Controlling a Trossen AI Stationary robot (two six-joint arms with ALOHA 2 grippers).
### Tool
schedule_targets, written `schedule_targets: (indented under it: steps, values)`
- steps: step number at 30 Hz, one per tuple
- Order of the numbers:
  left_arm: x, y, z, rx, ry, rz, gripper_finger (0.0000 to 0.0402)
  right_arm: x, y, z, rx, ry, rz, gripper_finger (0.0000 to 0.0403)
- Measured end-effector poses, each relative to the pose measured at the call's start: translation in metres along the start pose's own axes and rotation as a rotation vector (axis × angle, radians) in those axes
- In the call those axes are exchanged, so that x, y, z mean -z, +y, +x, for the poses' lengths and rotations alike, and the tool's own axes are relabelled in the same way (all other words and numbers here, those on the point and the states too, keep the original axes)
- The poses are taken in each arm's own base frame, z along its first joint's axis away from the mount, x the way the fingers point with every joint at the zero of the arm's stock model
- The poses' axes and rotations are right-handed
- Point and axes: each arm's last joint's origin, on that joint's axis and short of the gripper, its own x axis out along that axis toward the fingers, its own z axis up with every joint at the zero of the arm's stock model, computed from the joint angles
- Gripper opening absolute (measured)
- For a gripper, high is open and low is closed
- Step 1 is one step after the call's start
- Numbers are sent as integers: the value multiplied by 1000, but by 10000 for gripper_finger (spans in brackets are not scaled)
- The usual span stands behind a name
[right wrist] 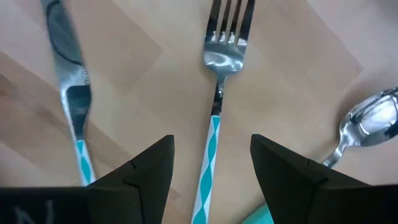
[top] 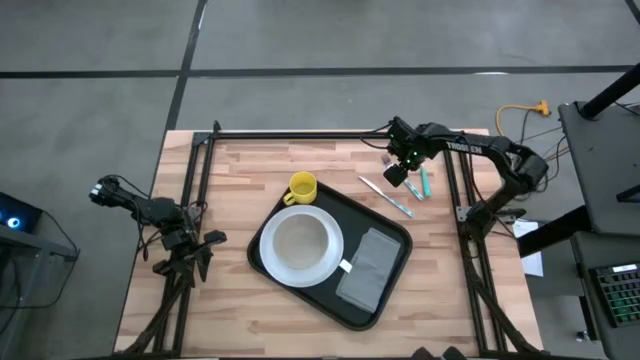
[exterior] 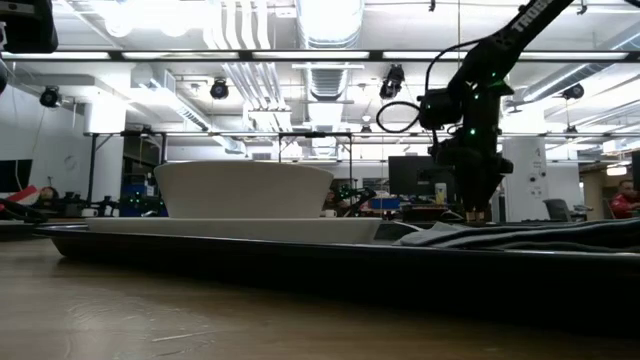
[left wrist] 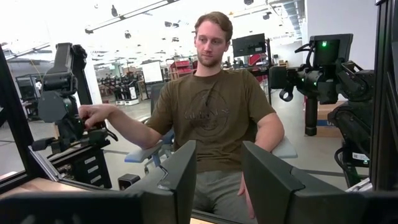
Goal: Set up tray
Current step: Put the blue fork on the gray napkin to the right of the white plate
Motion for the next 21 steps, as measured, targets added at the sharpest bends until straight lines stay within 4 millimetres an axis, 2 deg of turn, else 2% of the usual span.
schedule_targets:
  steps: [21]
  values:
    - [0, 0, 0, 0, -1, 0, 112, -5, -5, 30, 7, 50, -6, 203]
